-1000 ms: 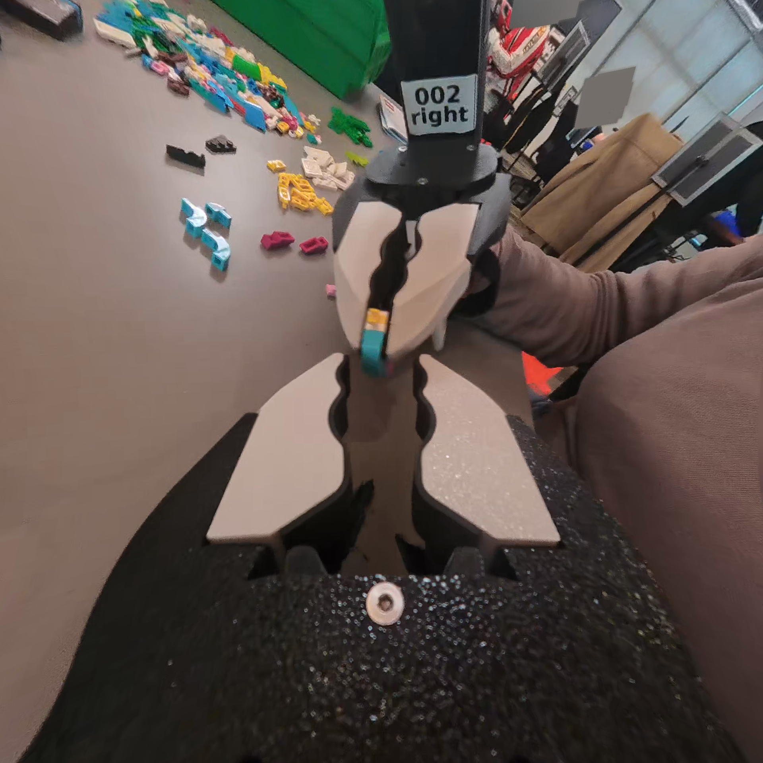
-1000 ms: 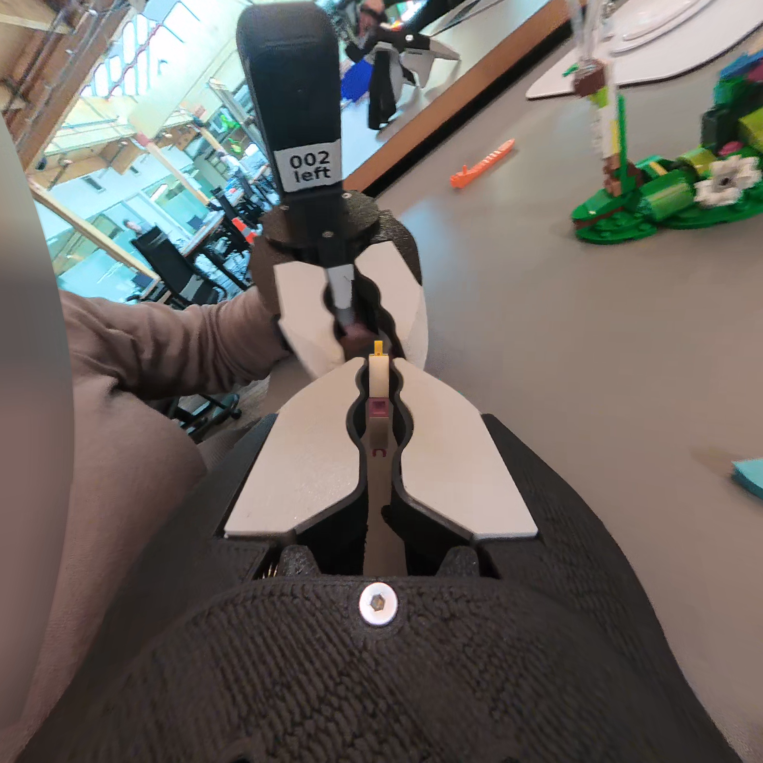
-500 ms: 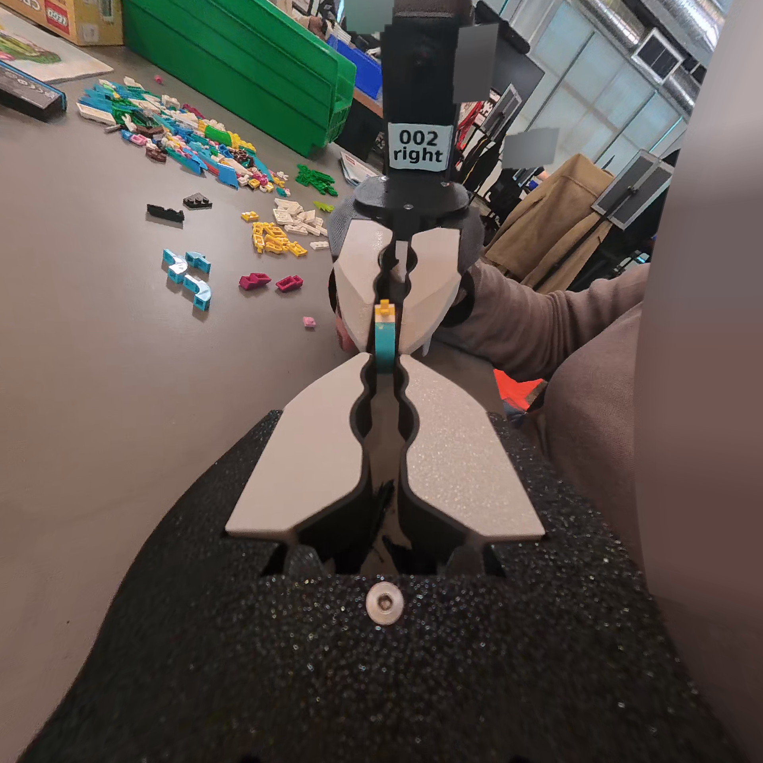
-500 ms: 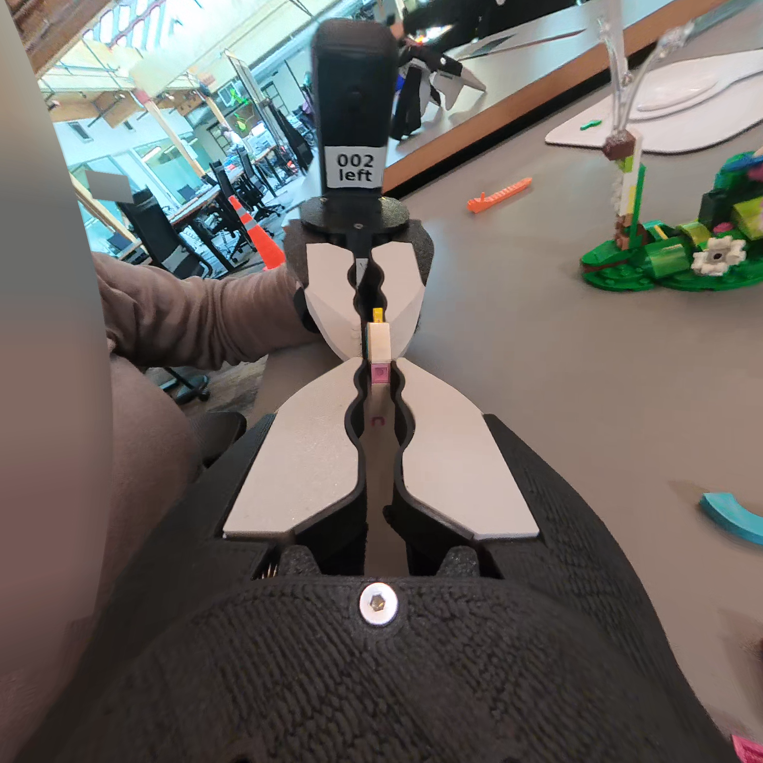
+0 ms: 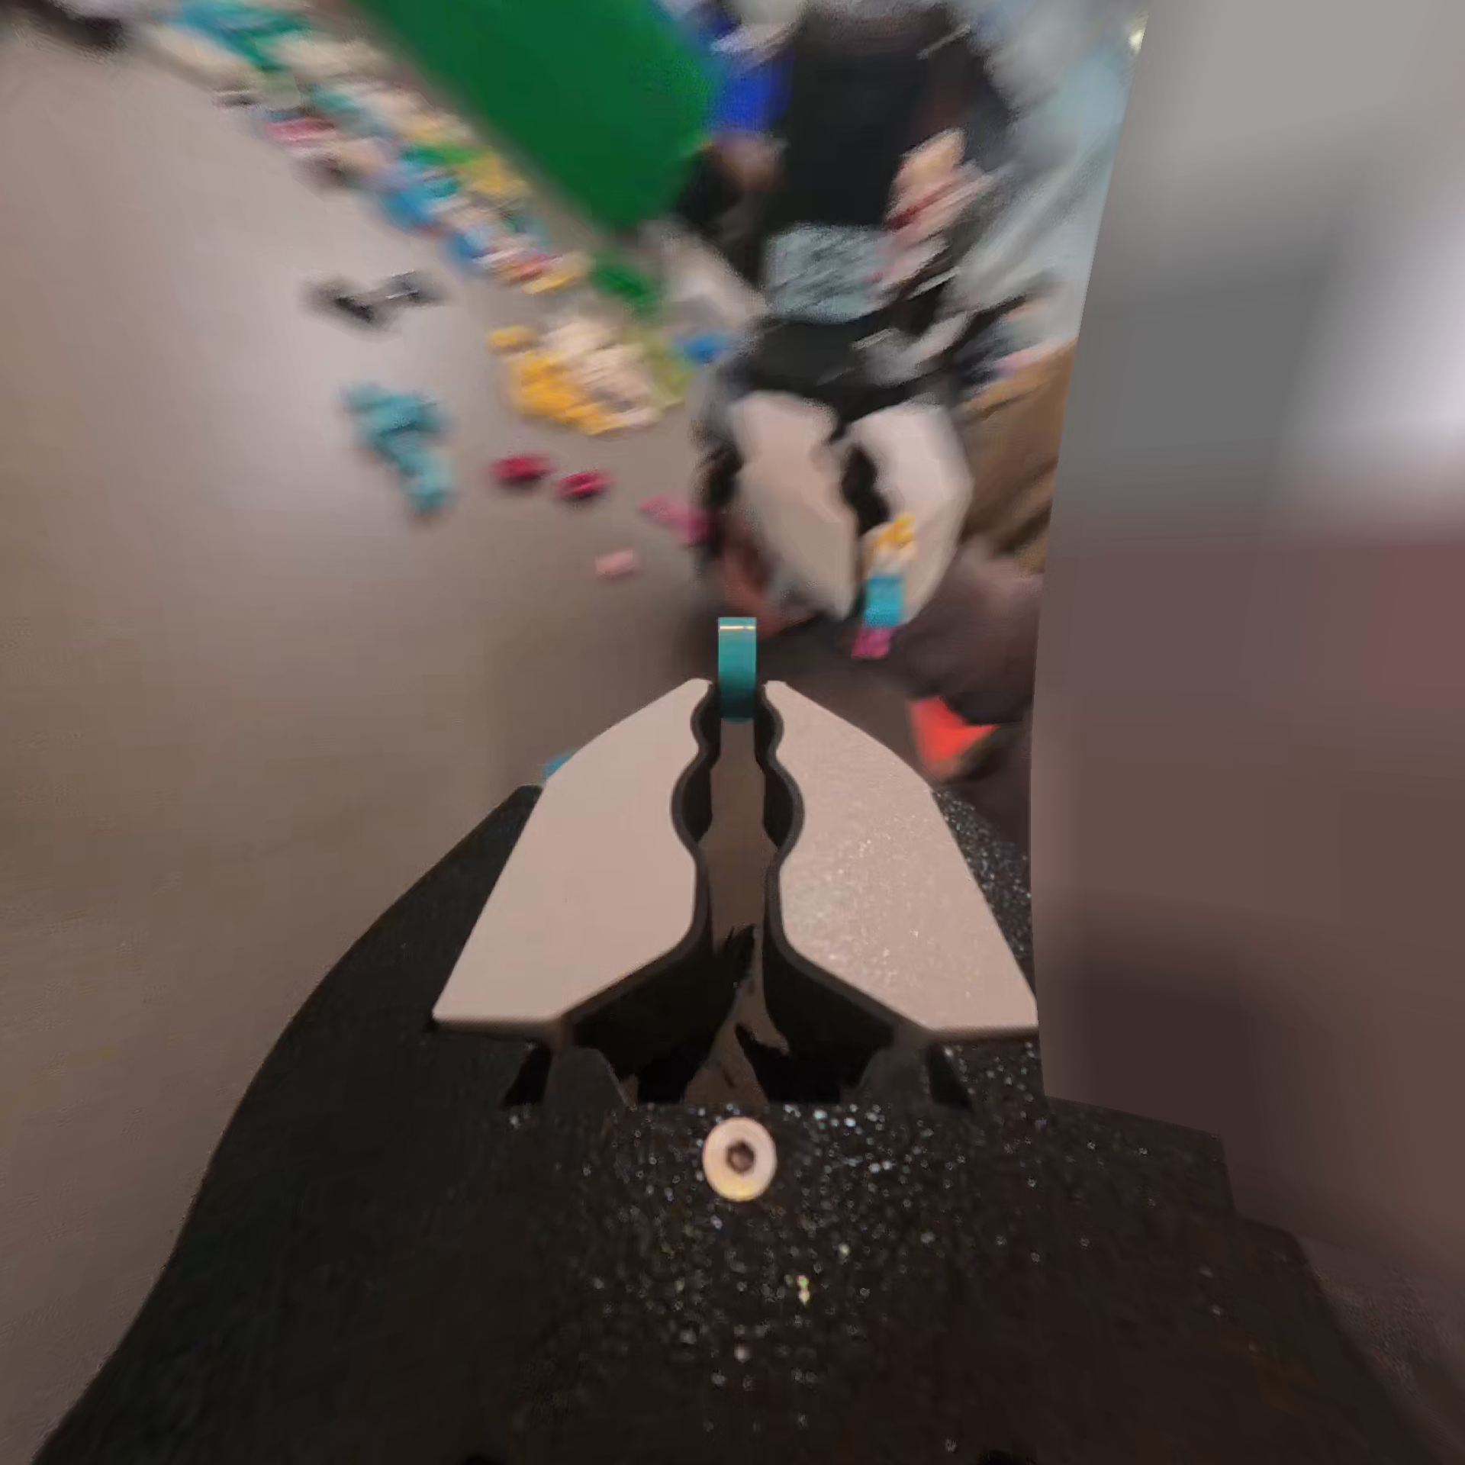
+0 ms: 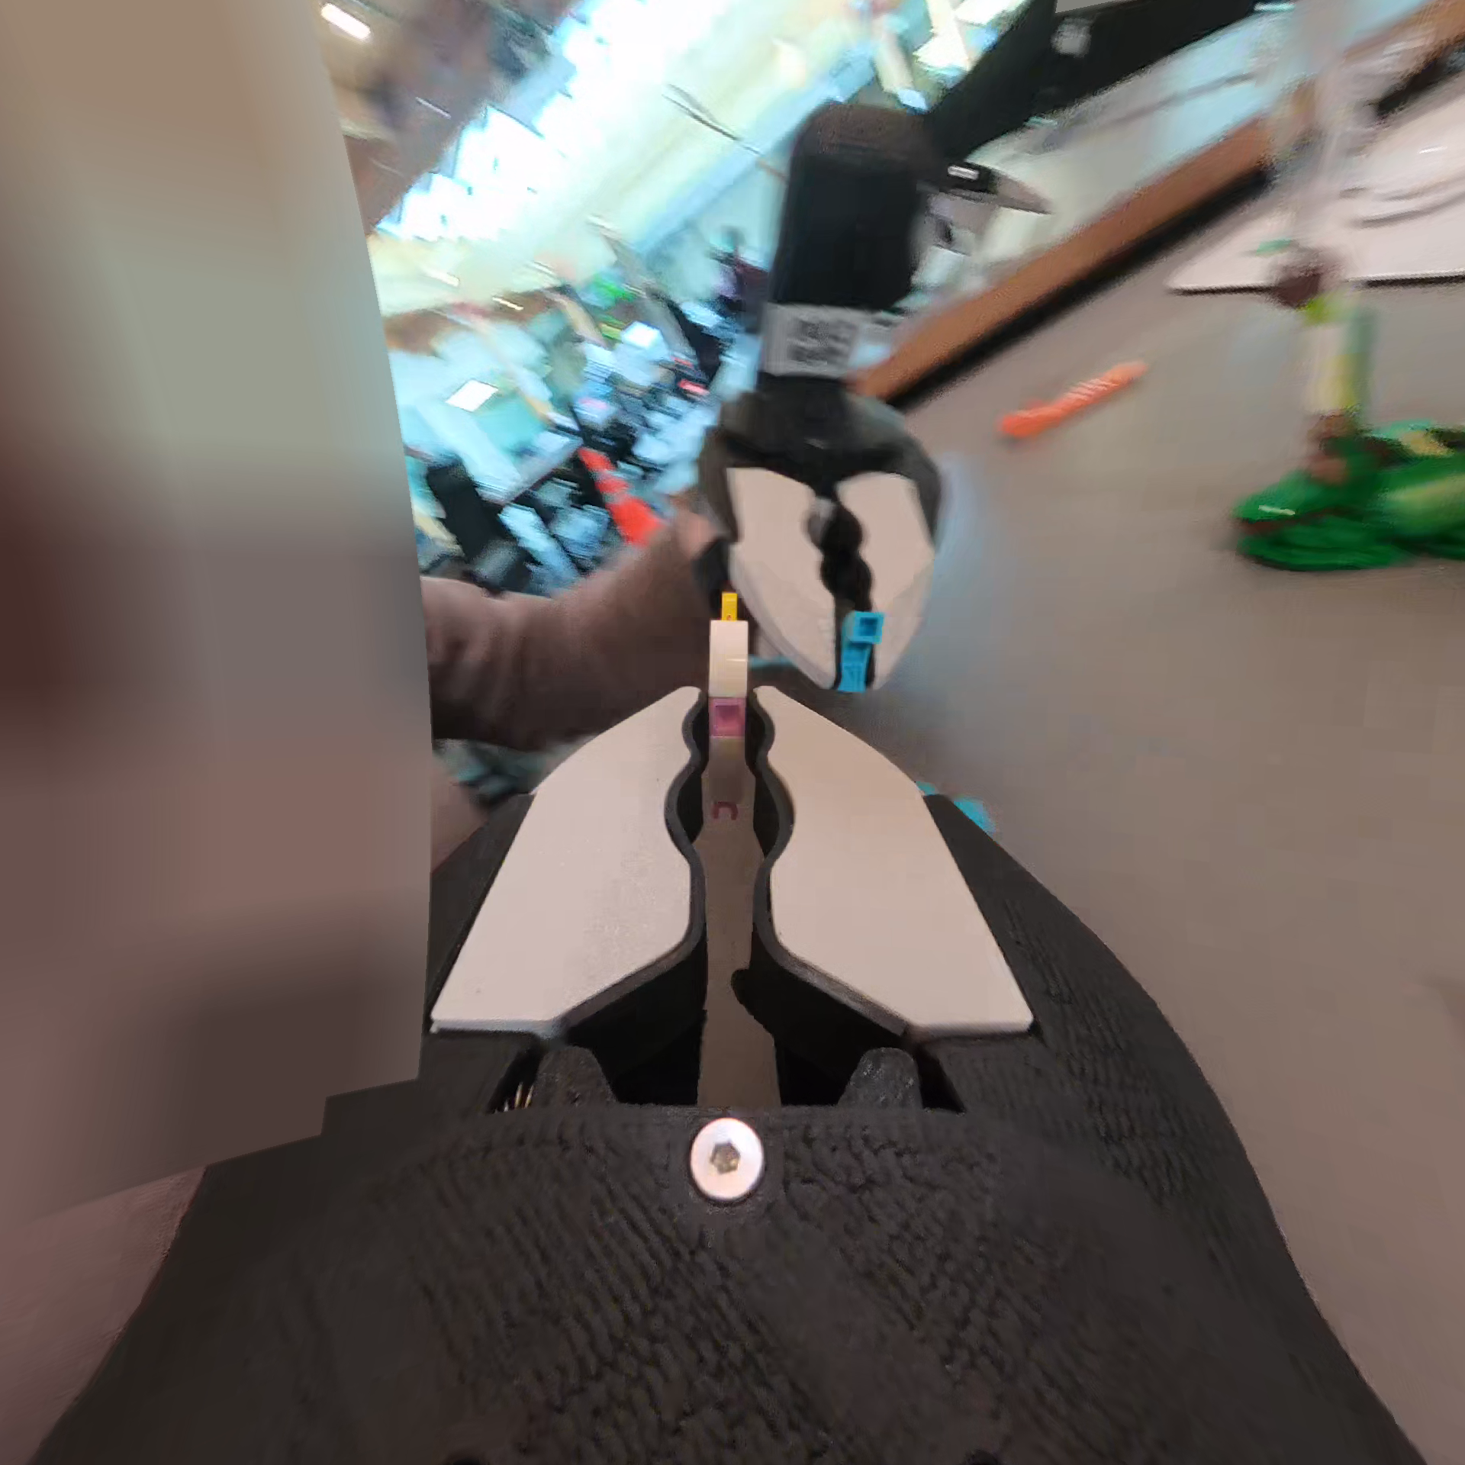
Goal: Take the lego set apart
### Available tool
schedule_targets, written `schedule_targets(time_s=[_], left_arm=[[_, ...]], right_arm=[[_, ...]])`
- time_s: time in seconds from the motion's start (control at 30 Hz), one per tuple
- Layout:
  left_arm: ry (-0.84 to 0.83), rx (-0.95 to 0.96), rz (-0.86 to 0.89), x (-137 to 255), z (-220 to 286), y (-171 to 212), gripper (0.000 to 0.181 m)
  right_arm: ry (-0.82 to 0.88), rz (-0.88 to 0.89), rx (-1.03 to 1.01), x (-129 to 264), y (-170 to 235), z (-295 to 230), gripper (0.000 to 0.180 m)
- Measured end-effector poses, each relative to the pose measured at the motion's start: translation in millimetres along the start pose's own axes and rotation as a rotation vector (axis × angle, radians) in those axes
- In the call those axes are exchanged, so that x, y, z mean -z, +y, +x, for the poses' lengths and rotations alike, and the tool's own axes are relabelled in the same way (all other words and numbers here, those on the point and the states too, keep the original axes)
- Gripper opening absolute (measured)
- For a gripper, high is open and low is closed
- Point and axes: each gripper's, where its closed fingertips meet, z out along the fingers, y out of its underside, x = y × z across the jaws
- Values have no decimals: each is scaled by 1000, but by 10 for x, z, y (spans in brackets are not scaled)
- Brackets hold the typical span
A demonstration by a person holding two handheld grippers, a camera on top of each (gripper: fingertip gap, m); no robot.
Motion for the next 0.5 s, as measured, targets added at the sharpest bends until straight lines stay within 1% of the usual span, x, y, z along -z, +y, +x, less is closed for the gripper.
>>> schedule_targets(time_s=[0.03, 0.07, 0.1, 0.17, 0.23, 0.27, 0.37, 0.43, 0.5], left_arm=[[-150, -31, -67, 58, -190, 73, 7], [-251, -44, -121, 106, -315, 136, 7], [-301, -47, -157, 125, -369, 185, 7], [-348, -43, -210, 109, -424, 272, 8], [-404, -37, -274, 89, -511, 387, 22], [-422, -49, -282, 77, -533, 407, 17], [-378, -67, -298, 16, -424, 422, 28], [-410, -123, -275, 6, -422, 359, 34], [-387, -180, -230, -33, -338, 271, 41]], right_arm=[[102, -33, 27, 29, 32, 140, 7], [172, -63, 44, 52, 68, 236, 7], [196, -79, 45, 58, 92, 273, 7], [203, -82, 7, 38, 119, 307, 7], [218, -93, -18, 23, 164, 358, 7], [221, -93, -27, 19, 173, 374, 7], [209, -57, -38, 21, 132, 374, 7], [178, -16, -43, 23, 78, 337, 7], [161, 16, -51, 22, 38, 318, 7]])
